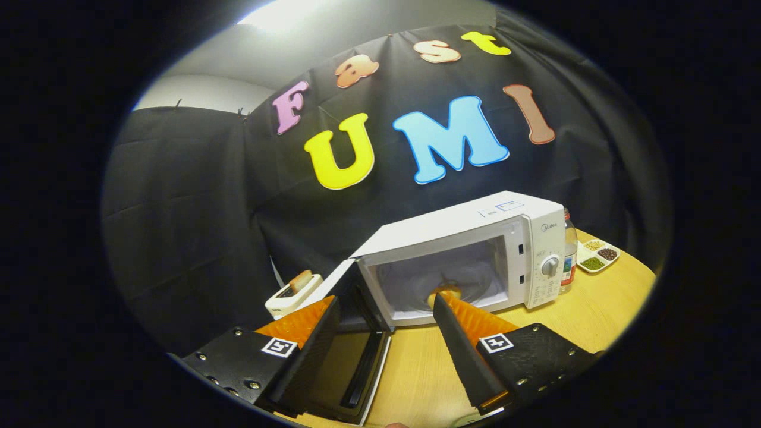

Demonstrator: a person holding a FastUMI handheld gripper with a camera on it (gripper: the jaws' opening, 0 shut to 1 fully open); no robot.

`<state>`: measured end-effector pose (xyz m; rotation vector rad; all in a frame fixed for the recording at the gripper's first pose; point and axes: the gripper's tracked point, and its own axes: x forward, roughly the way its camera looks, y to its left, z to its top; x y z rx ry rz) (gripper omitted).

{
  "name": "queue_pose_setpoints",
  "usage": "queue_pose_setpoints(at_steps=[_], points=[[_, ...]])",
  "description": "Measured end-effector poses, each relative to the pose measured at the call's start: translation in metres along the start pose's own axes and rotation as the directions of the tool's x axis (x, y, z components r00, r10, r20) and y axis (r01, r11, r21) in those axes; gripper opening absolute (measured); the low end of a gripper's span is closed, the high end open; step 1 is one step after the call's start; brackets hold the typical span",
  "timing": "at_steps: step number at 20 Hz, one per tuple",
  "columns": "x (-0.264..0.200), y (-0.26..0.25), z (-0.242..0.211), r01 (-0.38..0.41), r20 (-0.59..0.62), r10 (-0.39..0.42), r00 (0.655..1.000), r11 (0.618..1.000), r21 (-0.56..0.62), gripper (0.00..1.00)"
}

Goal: Open the microwave, put the food inside, and close the microwave door.

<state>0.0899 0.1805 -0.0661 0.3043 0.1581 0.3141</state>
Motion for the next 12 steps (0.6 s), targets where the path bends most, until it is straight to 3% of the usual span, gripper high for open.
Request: queue_pose_setpoints(at_steps=[6,12], points=[[-0.04,0.071,0.005,-0.122,0.012,0.123,0.992,0.991,-0.06,0.96],[-0.066,0.146,-0.02,-0.269,-0.028,0.268,0.963,0.958,-0.101,0.96]])
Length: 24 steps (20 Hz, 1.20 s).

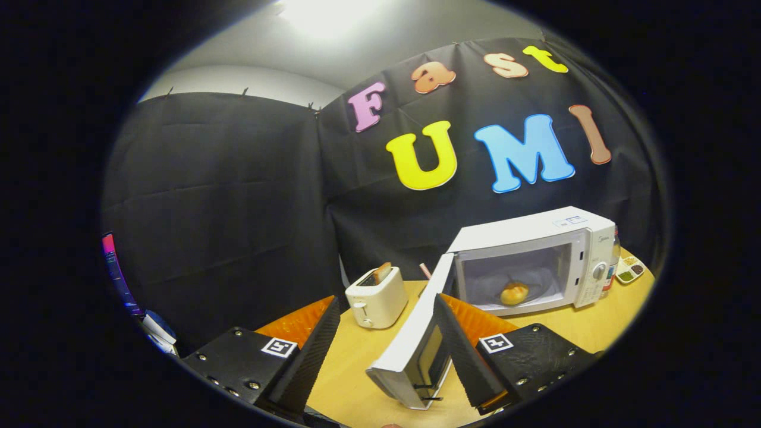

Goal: Open the microwave, put the food inside, and close the microwave door.

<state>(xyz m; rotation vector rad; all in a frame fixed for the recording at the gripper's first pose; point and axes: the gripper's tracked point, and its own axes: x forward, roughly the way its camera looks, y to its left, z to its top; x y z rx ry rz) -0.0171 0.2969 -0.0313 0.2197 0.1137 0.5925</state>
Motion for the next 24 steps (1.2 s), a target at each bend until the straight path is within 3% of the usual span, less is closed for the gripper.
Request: queue_pose_setpoints(at_steps=[8,15,17,18,21,22,24], points=[[0.006,0.072,-0.047,-0.137,-0.088,0.134,0.987,0.99,-0.024,0.96],[0.023,0.075,-0.114,-0.151,-0.236,0.138,0.962,0.988,-0.038,0.92],[0.025,0.068,-0.129,-0.132,-0.274,0.113,0.955,0.99,-0.051,0.78],[0.025,0.061,-0.133,-0.113,-0.284,0.091,0.954,0.991,-0.065,0.52],[0.03,0.039,-0.137,-0.062,-0.293,0.032,0.955,0.994,-0.092,0.13],[0.033,0.035,-0.14,-0.053,-0.301,0.025,0.953,0.995,-0.087,0.06],[0.034,0.027,-0.14,-0.047,-0.308,0.025,0.951,0.997,-0.064,0.06]])
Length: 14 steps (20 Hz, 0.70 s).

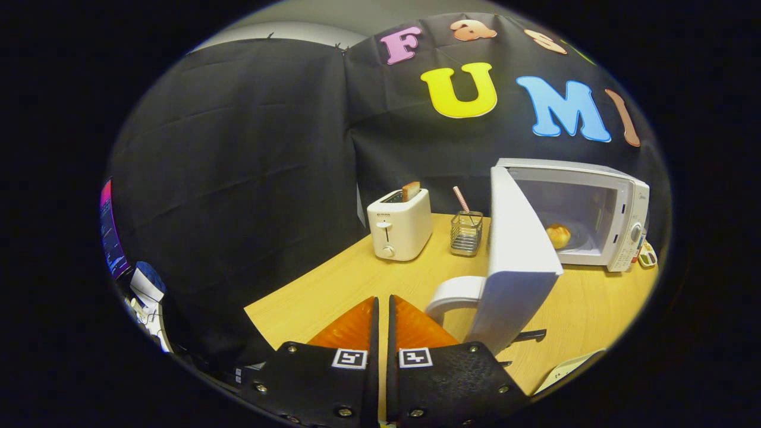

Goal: Open the microwave, put the food inside, and close the microwave door.

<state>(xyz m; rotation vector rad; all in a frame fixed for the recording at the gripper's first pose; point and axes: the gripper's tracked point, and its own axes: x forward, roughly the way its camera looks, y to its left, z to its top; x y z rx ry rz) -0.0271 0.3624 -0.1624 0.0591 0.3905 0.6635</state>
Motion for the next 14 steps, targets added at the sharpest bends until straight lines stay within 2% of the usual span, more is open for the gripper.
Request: queue_pose_setpoints(at_steps=[2,14], points=[[-0.004,-0.004,0.001,0.003,-0.003,-0.003,1.0,1.0,0.005,0.02],[-0.041,-0.091,-0.001,0.094,-0.028,-0.093,0.995,0.995,0.038,0.02]])
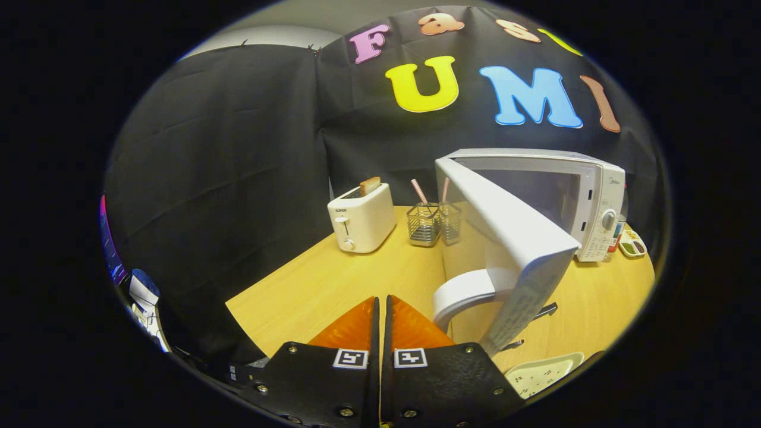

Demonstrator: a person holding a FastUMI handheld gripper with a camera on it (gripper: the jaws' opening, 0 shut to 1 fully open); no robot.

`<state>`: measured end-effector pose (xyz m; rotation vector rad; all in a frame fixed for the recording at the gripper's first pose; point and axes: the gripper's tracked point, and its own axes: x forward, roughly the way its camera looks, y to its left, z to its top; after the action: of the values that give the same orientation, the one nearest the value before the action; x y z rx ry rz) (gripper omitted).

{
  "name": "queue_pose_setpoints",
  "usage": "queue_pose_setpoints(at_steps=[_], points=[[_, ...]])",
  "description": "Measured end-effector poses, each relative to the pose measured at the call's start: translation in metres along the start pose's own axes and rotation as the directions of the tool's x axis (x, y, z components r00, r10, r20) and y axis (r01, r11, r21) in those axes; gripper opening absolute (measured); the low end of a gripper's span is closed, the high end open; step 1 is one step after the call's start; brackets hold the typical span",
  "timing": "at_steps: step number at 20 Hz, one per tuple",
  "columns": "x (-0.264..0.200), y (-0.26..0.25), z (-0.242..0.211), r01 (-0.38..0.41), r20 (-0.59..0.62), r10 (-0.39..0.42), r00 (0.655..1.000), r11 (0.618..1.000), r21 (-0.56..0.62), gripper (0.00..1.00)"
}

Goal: Open the microwave, put the food inside, and close the microwave door.

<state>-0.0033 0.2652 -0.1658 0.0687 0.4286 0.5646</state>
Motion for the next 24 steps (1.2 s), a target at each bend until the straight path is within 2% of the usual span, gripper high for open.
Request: queue_pose_setpoints(at_steps=[13,24], points=[[-0.002,-0.101,0.025,0.098,0.012,-0.098,0.995,0.995,0.03,0.02],[0.017,-0.177,0.043,0.172,0.023,-0.174,0.985,0.983,0.063,0.02]])
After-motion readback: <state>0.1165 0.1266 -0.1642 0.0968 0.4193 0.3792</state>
